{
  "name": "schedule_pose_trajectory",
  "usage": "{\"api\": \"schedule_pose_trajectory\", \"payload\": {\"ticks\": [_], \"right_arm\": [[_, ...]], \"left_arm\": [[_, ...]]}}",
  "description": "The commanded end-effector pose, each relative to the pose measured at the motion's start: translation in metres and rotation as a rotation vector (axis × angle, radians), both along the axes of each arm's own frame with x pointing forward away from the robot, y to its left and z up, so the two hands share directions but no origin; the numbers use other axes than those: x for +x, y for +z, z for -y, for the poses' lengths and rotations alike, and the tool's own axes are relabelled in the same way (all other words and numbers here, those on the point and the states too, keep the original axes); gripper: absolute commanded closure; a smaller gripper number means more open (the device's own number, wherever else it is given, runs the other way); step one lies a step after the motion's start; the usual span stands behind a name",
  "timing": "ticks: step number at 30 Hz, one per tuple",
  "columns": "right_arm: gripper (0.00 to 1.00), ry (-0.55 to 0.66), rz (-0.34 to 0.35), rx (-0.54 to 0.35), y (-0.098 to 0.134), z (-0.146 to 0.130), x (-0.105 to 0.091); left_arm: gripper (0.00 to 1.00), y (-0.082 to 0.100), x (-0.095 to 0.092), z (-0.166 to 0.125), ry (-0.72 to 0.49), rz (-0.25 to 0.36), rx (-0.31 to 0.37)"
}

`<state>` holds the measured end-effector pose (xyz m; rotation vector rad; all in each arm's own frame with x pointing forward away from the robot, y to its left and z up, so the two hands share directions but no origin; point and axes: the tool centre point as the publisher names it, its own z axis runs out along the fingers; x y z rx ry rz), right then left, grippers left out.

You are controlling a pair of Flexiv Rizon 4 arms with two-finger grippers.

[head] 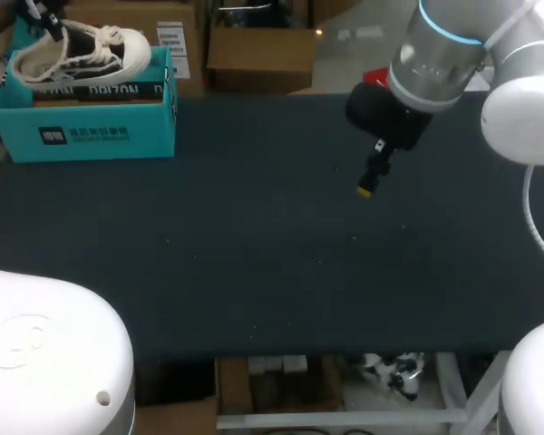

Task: Open the shoe tongue, take the insole out of the shoe, put the insole back into the shoe, and pack the shoe into the shoebox

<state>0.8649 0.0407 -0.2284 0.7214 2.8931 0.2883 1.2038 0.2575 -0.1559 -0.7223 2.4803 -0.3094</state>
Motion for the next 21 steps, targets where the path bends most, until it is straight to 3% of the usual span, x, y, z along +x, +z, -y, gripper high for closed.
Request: {"api": "schedule_pose_trajectory", "payload": {"ticks": [1, 5, 12, 21], "right_arm": [[0.0, 0.123, -0.056, -0.061, 0.008, 0.002, 0.005], [0.0, 0.216, -0.165, -0.122, 0.011, 0.008, 0.007], [0.0, 0.393, -0.149, -0.158, 0.016, 0.015, 0.003], [0.0, 0.393, -0.149, -0.158, 0.016, 0.015, 0.003]], "left_arm": [[1.0, -0.013, 0.026, -0.008, -0.023, -0.062, -0.029], [1.0, -0.026, 0.03, -0.015, -0.055, -0.083, -0.029], [1.0, -0.048, 0.04, -0.015, -0.088, -0.125, -0.007], [1.0, -0.08, 0.054, -0.007, -0.145, -0.19, 0.05]]}}
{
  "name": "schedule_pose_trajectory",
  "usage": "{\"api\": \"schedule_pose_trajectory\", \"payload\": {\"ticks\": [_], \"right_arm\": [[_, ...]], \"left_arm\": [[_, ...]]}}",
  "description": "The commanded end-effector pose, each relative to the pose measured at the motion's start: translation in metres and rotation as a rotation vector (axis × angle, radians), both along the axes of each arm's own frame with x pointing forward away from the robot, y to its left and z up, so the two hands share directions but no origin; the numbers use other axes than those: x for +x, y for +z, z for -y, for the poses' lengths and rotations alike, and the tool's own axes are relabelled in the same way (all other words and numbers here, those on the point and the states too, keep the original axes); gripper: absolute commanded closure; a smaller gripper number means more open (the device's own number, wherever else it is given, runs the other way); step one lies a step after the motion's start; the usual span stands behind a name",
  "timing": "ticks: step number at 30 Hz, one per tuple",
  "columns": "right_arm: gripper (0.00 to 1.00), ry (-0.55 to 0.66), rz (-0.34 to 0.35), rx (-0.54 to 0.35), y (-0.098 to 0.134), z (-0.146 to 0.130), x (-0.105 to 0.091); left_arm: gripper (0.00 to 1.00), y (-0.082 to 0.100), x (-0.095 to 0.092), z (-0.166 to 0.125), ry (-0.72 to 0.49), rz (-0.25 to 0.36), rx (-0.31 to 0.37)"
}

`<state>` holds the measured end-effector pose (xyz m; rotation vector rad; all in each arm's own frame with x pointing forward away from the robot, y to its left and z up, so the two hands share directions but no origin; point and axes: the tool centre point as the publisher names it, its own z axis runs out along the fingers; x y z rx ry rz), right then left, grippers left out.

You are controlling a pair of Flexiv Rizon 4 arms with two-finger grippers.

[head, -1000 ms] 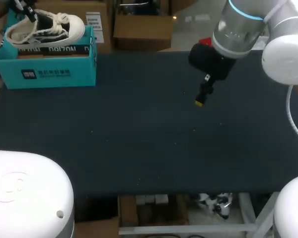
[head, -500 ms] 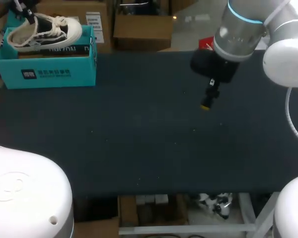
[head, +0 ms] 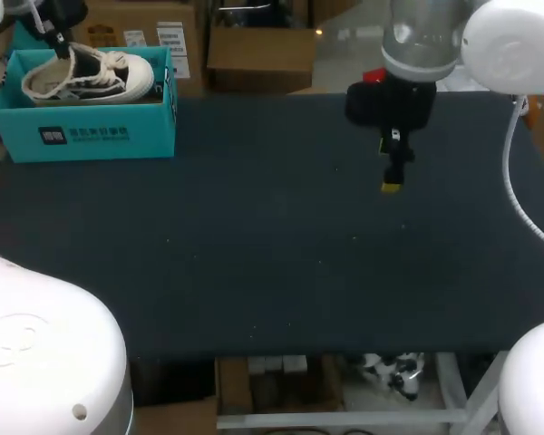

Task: Open the shoe tongue, take the insole out of the shoe, put the insole back into the shoe, and pack the shoe into the shoebox

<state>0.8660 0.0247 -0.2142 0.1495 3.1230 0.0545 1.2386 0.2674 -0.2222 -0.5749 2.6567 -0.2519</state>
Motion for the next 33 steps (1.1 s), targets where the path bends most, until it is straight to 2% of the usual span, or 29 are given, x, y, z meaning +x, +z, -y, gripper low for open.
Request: {"api": "schedule_pose_trajectory", "payload": {"ticks": [1, 9, 22, 25, 26, 28, 33], "right_arm": [[0.0, 0.001, -0.014, -0.005, 0.001, -0.001, 0.002], [0.0, 0.001, -0.014, -0.005, 0.001, -0.001, 0.002], [0.0, 0.001, -0.014, -0.005, 0.001, -0.001, 0.002], [0.0, 0.001, -0.014, -0.005, 0.001, -0.001, 0.002], [0.0, 0.001, -0.014, -0.005, 0.001, -0.001, 0.002], [0.0, 0.001, -0.014, -0.005, 0.001, -0.001, 0.002], [0.0, 0.001, -0.014, -0.005, 0.001, -0.001, 0.002]], "left_arm": [[1.0, -0.019, 0.021, 0.003, -0.015, -0.072, 0.005], [1.0, -0.057, 0.03, 0.003, -0.059, -0.161, 0.055], [1.0, -0.099, 0.052, -0.005, -0.122, -0.333, 0.059], [1.0, -0.104, 0.057, -0.006, -0.089, -0.346, 0.065], [0.73, -0.104, 0.057, -0.006, -0.086, -0.344, 0.058], [0.0, -0.096, 0.052, -0.008, -0.08, -0.331, 0.049], [0.0, -0.07, 0.039, -0.008, -0.056, -0.28, 0.024]]}}
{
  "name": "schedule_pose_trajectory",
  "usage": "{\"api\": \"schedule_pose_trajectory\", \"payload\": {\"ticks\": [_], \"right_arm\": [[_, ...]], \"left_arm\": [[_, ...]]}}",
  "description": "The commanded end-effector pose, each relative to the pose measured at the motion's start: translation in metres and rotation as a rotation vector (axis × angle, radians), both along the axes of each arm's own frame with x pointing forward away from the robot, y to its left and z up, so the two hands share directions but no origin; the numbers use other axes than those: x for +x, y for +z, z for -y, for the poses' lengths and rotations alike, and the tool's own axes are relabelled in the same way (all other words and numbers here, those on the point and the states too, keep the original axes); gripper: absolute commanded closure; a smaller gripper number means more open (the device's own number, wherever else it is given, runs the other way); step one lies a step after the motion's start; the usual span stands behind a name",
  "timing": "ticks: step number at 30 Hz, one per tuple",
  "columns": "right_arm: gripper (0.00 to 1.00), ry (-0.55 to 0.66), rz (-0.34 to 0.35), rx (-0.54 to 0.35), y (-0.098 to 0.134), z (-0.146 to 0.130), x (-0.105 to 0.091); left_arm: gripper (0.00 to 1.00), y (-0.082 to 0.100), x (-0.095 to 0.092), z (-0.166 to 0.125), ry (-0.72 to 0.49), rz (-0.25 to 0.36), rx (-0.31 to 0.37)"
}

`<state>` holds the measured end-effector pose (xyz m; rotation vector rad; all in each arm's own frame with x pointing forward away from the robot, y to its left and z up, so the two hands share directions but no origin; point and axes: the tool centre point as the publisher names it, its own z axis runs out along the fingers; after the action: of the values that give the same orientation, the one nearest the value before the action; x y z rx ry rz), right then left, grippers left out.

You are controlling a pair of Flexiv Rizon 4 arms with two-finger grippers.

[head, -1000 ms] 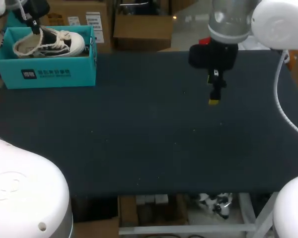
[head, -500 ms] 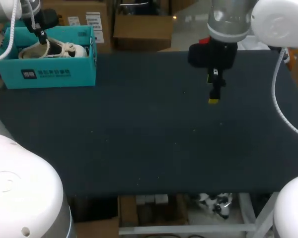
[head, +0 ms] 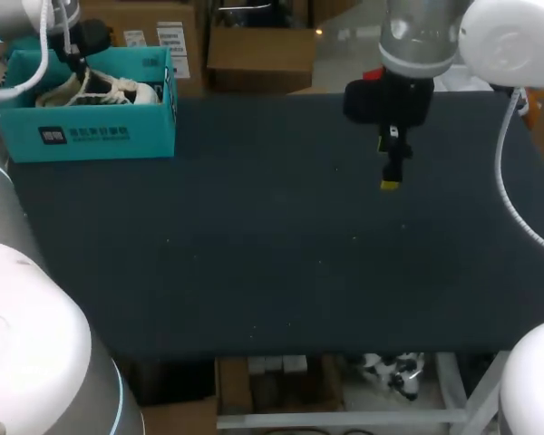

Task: Open the shoe tongue, take the insole out of the shoe, put the insole back into the shoe, and pack the shoe into the shoebox

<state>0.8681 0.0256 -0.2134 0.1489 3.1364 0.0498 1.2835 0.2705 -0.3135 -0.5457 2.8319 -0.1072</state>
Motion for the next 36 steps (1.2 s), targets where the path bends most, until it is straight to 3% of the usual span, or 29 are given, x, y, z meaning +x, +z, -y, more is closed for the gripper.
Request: {"api": "schedule_pose_trajectory", "payload": {"ticks": [1, 9, 13, 19, 27, 34, 36], "right_arm": [[0.0, 0.0, -0.001, -0.002, 0.001, 0.0, 0.0], [0.0, 0.0, -0.001, -0.002, 0.001, 0.0, 0.0], [0.0, 0.0, -0.001, -0.002, 0.001, 0.0, 0.0], [0.0, 0.0, -0.001, -0.002, 0.001, 0.0, 0.0], [0.0, 0.0, -0.001, -0.002, 0.001, 0.0, 0.0], [0.0, 0.0, -0.001, -0.002, 0.001, 0.0, 0.0], [0.0, 0.0, -0.001, -0.002, 0.001, 0.0, 0.0]], "left_arm": [[0.0, 0.027, -0.01, -0.005, -0.008, -0.093, -0.064], [0.0, 0.078, -0.062, 0.01, 0.052, -0.019, -0.139], [0.0, 0.093, -0.091, 0.023, 0.113, 0.028, -0.078], [0.0, 0.112, -0.127, 0.036, 0.15, 0.013, -0.054], [0.0, 0.12, -0.17, 0.039, 0.133, 0.043, -0.01], [0.0, 0.114, -0.212, 0.049, 0.118, 0.087, 0.022], [0.0, 0.11, -0.225, 0.06, 0.127, 0.124, 0.042]]}}
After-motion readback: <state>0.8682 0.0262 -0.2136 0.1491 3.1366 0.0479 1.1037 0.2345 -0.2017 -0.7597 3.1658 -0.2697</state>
